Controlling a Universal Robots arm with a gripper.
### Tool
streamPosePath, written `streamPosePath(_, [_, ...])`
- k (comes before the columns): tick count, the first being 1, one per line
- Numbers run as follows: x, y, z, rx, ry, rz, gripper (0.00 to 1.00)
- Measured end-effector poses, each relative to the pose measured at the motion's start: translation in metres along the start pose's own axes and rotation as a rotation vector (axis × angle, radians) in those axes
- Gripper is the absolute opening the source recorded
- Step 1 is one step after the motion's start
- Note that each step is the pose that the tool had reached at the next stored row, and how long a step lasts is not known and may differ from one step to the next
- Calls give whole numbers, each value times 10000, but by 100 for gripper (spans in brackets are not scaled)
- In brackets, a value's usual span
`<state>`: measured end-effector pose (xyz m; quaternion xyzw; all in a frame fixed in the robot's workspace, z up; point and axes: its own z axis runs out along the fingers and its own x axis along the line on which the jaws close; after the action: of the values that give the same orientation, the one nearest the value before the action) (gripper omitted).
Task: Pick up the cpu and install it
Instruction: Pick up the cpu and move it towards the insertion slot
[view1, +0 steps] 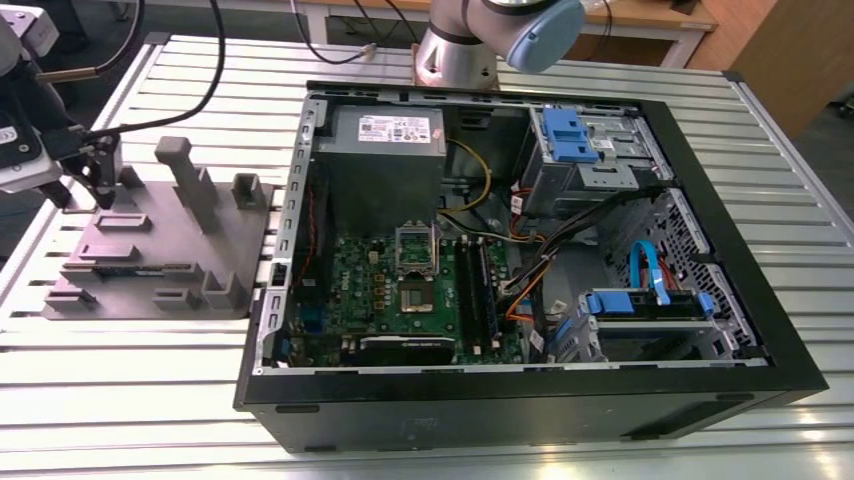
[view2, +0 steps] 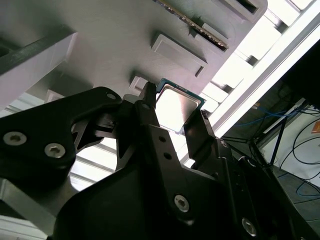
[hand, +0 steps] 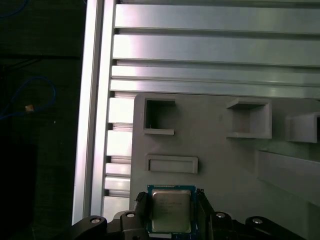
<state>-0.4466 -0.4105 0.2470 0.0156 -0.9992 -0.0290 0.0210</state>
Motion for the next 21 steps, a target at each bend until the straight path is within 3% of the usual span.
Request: streamPosePath(21, [2,3,-48,0,-1,0,47])
